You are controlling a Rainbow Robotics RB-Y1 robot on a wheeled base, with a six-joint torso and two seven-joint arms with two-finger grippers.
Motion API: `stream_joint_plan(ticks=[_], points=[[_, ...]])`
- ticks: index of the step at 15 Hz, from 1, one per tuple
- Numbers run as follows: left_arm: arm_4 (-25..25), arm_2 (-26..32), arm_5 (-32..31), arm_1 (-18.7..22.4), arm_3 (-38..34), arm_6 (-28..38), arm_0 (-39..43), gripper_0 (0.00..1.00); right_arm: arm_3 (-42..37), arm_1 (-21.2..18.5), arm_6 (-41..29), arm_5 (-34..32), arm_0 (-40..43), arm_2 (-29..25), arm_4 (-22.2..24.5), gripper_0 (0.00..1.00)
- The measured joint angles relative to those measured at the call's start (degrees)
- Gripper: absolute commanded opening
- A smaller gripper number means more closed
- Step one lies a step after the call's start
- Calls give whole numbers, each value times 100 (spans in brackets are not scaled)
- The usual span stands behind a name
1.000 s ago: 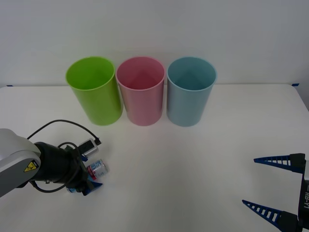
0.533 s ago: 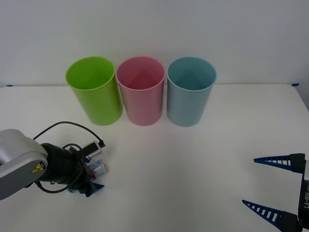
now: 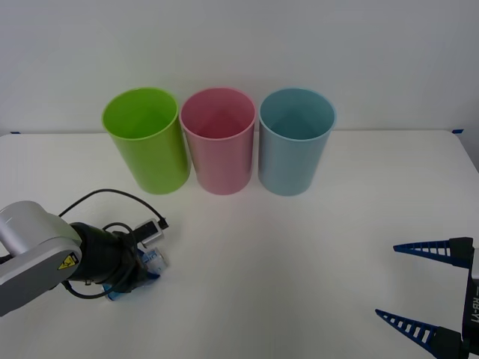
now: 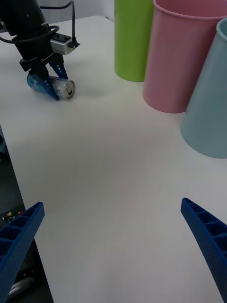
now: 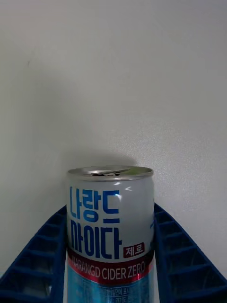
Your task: Put cans in the blue bin and PET bottles in the pink bin and trash in the green bin.
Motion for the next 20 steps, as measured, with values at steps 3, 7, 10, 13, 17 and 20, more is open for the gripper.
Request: stream_joint_plan(ticks=[3,7,10,13,17,20], points=[[-41,1,-4,-2,-7,-10,0,0,0,0,0,0,0,0,0,100],[-44,6,191,-3,-20,-41,0,0,0,0,0,0,0,0,0,100],[134,65,564,-10,-26,-138,10,0,0,0,0,0,0,0,0,100],[738,481,751,-5,-122,-643,84,0,0,0,0,0,0,0,0,100],[1575,1308,747,-1,-201,-1505,561,0,0,0,0,0,0,0,0,100],[2135,1984,529,-43,-304,-2174,1043,0,0,0,0,0,0,0,0,100]])
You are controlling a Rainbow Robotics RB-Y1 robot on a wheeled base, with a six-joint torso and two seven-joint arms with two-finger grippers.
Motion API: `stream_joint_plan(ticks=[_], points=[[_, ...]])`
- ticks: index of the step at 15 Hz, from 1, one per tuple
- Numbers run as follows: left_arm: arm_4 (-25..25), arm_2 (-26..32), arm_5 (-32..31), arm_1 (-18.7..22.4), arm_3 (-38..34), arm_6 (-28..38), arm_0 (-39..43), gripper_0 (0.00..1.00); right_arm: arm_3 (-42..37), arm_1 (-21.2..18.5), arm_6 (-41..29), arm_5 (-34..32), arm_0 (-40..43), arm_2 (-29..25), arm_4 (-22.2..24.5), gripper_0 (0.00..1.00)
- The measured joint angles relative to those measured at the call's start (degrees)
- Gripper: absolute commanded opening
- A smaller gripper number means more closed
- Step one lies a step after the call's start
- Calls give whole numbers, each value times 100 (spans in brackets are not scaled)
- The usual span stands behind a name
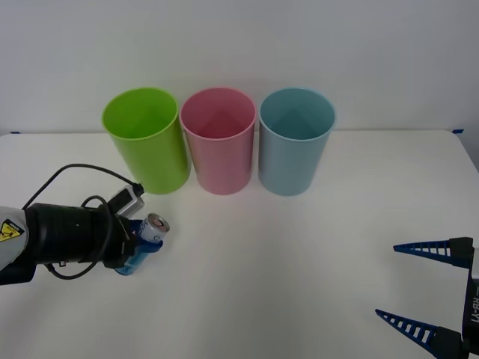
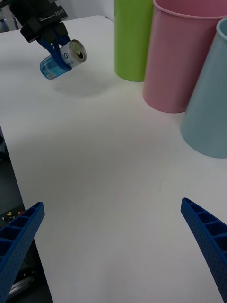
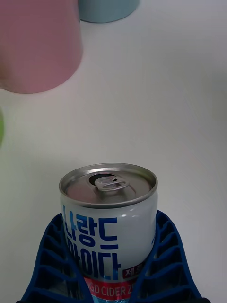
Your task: Put cans in the blue bin and PET bottles in the pink bin and trash in the green bin.
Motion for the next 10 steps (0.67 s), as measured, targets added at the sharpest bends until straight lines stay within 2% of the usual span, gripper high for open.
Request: stream_joint_plan(ticks=[2,5,8,10], points=[[432,461,-307,-215,-100,-438,264,0,0,0,0,0,0,0,0,100],[781,1124,-766,-837,-203,-1102,472,0,0,0,0,0,0,0,0,100],[931,1424,-789,-1329,-240,-1542,461,0,0,0,0,0,0,0,0,100],[1137,1474,-729,-1447,-249,-1615,365,0,0,0,0,0,0,0,0,100]])
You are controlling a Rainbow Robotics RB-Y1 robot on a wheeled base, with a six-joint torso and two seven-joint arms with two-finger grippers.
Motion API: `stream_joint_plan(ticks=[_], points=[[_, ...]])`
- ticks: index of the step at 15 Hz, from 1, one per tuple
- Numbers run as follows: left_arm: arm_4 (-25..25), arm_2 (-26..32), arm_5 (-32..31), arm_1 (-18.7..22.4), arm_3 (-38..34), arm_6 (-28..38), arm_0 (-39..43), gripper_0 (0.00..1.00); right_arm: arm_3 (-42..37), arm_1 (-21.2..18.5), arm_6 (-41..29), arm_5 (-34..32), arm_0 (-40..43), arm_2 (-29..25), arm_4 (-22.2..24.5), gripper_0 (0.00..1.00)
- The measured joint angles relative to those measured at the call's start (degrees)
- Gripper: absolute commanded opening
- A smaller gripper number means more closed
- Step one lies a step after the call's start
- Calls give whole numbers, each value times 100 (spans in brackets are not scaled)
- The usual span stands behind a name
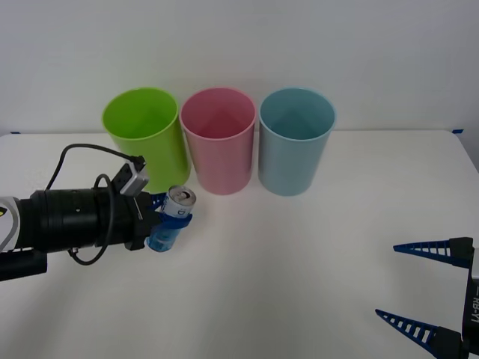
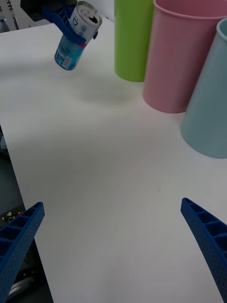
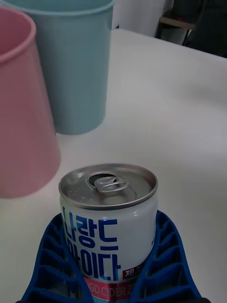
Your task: Put cans in the blue bin and PET bottles in the pink bin and trash in the green bin.
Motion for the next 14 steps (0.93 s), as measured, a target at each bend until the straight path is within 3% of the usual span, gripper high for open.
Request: stream_joint_plan(ticks=[9,11,14], points=[[1230,-70,347,-156,6,-91,-784,0,0,0,0,0,0,0,0,100],[1594,-370,858,-41,0,-13,-1102,0,0,0,0,0,0,0,0,100],[2323,-1391,2238,584,-40,340,-1849,0,0,0,0,0,0,0,0,100]])
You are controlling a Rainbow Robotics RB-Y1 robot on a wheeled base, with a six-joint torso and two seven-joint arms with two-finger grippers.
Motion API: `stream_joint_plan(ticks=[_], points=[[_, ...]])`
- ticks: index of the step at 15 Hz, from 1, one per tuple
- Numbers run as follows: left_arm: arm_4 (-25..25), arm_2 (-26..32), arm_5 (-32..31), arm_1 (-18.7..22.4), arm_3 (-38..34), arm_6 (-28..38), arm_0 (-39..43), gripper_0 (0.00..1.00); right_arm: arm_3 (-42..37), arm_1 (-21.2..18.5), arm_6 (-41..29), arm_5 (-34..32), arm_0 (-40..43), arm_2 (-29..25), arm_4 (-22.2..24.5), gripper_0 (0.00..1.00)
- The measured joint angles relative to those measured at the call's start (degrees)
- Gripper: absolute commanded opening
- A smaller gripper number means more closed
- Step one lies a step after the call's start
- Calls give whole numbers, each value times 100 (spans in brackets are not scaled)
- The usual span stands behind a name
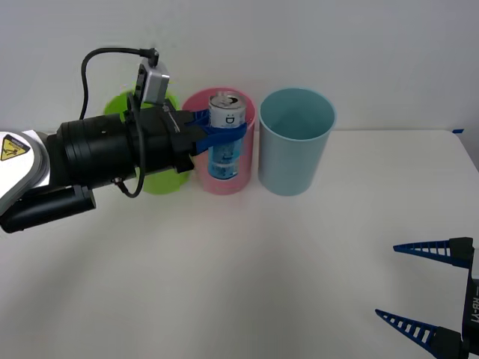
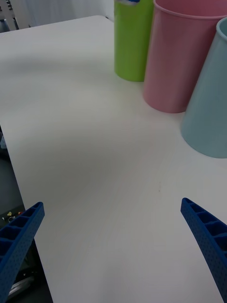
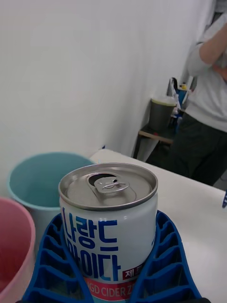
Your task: Put cans in the blue bin and PET bottles in the pink bin and trash in the green bin.
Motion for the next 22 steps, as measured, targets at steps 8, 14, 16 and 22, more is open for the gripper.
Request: stream_joint_plan(ticks=[8,14,16,22], points=[[413,-894,1124,-328,756,801,-1540,0,0,0,0,0,0,0,0,100],[375,-1146,1312,-1175,2338,861,-2687,0,0,0,0,0,0,0,0,100],[297,-1145,1312,-1382,2755,875,-2894,0,0,0,0,0,0,0,0,100],[-273,-1147,1306,-1744,3441,996,-3215,0,0,0,0,0,0,0,0,100]])
